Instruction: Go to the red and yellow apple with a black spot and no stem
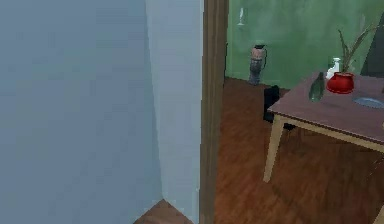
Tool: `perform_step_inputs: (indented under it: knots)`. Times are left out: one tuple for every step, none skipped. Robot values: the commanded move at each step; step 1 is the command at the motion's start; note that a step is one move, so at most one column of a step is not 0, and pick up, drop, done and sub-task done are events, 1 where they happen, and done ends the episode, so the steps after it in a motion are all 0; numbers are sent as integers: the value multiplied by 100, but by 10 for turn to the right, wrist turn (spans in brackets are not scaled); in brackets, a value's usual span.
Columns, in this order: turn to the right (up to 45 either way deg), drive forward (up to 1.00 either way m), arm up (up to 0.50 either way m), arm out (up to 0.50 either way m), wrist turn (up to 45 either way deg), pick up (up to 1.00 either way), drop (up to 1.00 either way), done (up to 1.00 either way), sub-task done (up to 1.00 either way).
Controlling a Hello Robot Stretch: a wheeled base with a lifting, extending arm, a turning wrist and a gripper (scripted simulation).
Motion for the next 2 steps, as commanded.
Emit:
perform_step_inputs:
  knots:
    - [270, 0, 0, 0, 0, 0, 0, 0, 0]
    - [0, 100, 0, 0, 0, 0, 0, 0, 0]
